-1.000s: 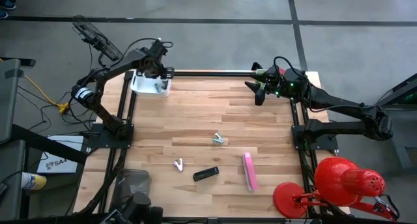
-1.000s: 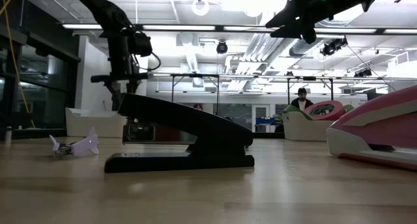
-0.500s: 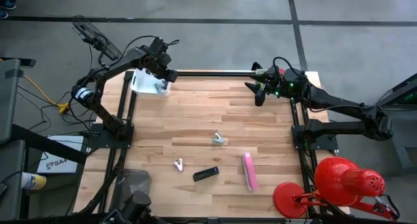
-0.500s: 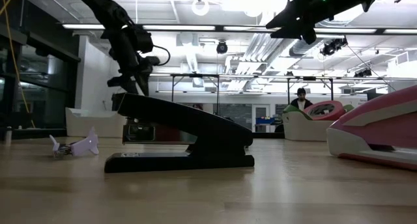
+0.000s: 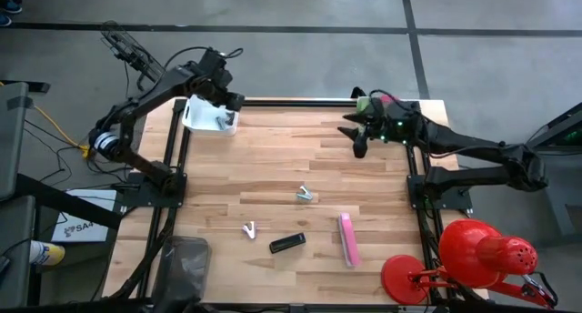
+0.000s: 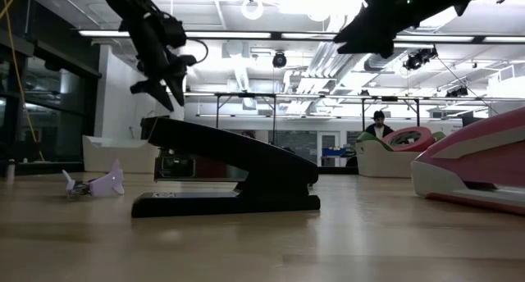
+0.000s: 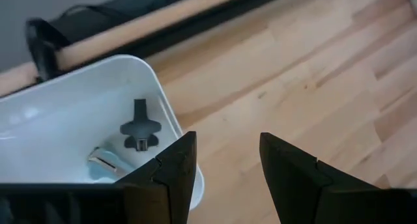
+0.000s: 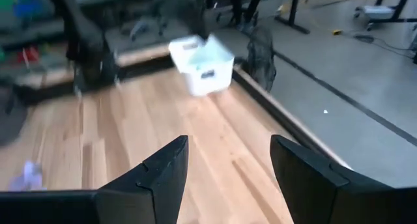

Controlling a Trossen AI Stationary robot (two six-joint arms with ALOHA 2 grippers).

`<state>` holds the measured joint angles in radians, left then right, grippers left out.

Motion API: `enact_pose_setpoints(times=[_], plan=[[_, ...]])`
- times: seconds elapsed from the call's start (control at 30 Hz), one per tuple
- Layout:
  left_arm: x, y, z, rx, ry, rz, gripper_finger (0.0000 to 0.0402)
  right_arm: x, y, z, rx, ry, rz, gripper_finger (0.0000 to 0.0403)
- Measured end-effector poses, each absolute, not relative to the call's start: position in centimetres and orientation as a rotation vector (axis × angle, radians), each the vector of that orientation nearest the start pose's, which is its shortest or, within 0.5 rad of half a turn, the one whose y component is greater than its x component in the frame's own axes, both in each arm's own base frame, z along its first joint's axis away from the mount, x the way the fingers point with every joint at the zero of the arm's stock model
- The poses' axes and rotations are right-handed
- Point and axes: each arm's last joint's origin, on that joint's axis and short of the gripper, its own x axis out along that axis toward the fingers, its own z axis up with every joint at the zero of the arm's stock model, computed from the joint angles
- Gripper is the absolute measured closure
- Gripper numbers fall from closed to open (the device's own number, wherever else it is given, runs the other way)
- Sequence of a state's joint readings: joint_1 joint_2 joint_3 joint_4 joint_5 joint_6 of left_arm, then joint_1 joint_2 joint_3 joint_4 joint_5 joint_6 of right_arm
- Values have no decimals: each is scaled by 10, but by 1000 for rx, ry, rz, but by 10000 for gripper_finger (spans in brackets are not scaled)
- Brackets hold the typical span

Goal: Pick and place Stapler, Stapler remover, tape
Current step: Put the light green staple remover into the left white bin

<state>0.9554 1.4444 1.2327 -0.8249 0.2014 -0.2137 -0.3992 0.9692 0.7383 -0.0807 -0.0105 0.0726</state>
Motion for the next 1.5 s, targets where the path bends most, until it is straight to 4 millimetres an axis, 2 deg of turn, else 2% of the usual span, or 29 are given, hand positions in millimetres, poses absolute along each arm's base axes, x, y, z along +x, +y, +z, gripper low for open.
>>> enact_pose_setpoints(times=[0.37,0.77,1.03,1.23,1.37,1.5], plan=[[165,208,319,-703,730,777,236,235,-62,257,82,487,-274,194],[186,188,320,-649,752,689,236,275,-13,200,101,705,-255,194],[191,183,320,-622,768,660,236,292,19,167,142,743,-248,194],[190,182,319,-625,784,655,236,305,40,137,51,747,-250,194],[189,182,319,-612,797,646,236,310,50,127,12,710,-262,194],[189,182,319,-611,800,646,236,312,56,122,55,698,-263,194]])
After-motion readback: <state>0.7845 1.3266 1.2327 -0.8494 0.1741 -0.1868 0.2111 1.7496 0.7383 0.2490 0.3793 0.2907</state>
